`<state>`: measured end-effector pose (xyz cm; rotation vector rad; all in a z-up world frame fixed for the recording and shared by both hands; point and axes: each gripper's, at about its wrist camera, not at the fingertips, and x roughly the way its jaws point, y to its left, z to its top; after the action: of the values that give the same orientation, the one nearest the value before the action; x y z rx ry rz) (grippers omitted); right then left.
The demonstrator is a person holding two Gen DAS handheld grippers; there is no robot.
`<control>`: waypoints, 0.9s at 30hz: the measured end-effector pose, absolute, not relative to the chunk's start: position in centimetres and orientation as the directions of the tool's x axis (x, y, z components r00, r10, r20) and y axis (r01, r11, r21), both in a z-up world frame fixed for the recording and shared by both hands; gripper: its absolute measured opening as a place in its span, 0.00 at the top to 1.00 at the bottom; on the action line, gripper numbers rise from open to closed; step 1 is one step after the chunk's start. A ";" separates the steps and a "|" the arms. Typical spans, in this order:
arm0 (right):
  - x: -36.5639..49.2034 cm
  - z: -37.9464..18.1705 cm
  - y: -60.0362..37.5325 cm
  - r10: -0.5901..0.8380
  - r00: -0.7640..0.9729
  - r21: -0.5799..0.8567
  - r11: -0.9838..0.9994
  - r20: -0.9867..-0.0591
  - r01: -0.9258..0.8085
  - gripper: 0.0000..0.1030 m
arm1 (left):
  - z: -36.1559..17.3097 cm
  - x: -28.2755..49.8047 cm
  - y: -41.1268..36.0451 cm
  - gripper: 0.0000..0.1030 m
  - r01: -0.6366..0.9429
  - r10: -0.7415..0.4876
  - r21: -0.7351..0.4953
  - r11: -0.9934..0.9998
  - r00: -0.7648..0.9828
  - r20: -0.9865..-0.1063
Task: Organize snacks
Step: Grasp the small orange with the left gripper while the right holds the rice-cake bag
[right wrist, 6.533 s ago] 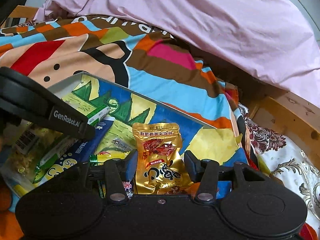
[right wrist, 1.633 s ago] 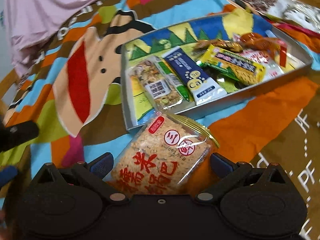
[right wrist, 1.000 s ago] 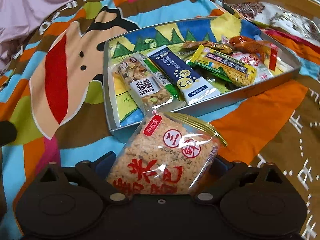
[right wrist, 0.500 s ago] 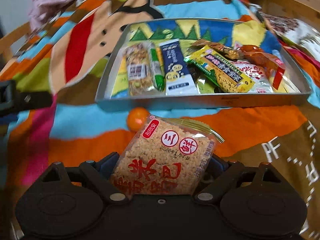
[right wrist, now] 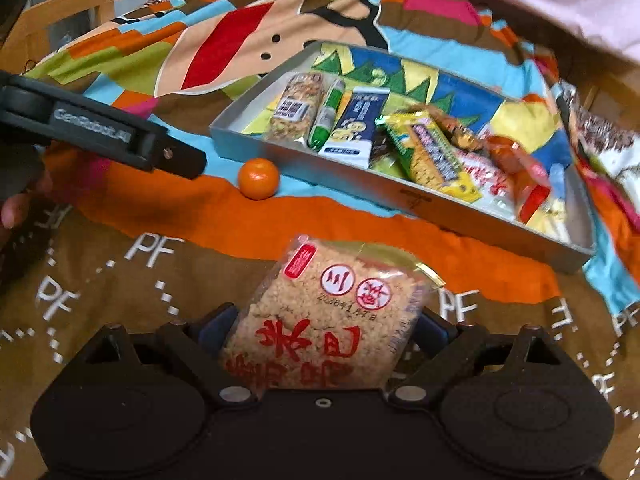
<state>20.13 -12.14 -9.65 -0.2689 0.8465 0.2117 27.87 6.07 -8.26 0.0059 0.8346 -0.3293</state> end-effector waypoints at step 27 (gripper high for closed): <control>21.5 -10.9 -13.7 0.044 0.695 -0.055 0.991 -0.718 -0.119 0.01 | -10.1 28.9 3.0 0.01 0.343 -0.285 -0.074 0.936 0.621 -0.730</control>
<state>21.53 -13.71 -10.95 -0.0997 0.7974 0.0909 28.88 3.03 -10.10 0.0755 0.8255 -0.3613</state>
